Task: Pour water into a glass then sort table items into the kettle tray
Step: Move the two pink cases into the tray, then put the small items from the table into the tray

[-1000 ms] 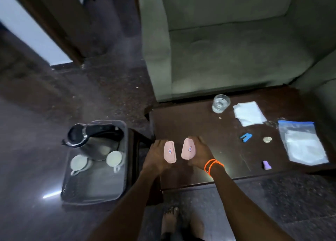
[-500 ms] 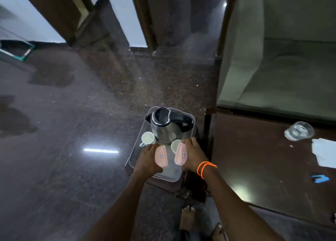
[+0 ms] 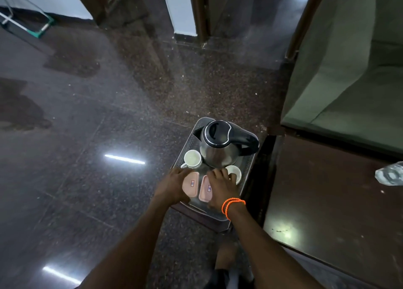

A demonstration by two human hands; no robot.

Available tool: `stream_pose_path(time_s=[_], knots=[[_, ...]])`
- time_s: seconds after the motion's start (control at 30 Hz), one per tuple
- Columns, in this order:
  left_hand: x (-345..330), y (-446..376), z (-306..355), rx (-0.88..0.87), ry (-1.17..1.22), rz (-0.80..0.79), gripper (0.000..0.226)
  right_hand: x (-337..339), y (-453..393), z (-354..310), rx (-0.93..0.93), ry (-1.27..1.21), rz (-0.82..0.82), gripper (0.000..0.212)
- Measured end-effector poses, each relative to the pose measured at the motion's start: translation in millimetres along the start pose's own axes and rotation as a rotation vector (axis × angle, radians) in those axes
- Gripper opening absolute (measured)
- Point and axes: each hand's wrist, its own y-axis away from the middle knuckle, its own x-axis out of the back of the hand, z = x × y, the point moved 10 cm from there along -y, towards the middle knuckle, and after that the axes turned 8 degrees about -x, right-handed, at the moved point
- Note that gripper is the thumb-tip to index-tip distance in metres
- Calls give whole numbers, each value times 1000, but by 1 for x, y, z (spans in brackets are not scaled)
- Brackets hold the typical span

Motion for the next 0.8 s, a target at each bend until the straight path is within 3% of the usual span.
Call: stream_pose_path(time_s=[0.23, 0.4, 0.6, 0.8], knots=[[-18, -13, -3, -11, -125, -96, 121, -25, -5, -4, -20, 105, 18, 61], [-29, -17, -5, -26, -71, -112, 111, -27, -8, -3, -26, 95, 5, 68], [-12, -3, 13, -79, -32, 58, 101, -6, 10, 9, -37, -52, 62, 78], [7, 17, 77, -87, -37, 177, 77, 33, 56, 71, -192, -188, 113, 81]])
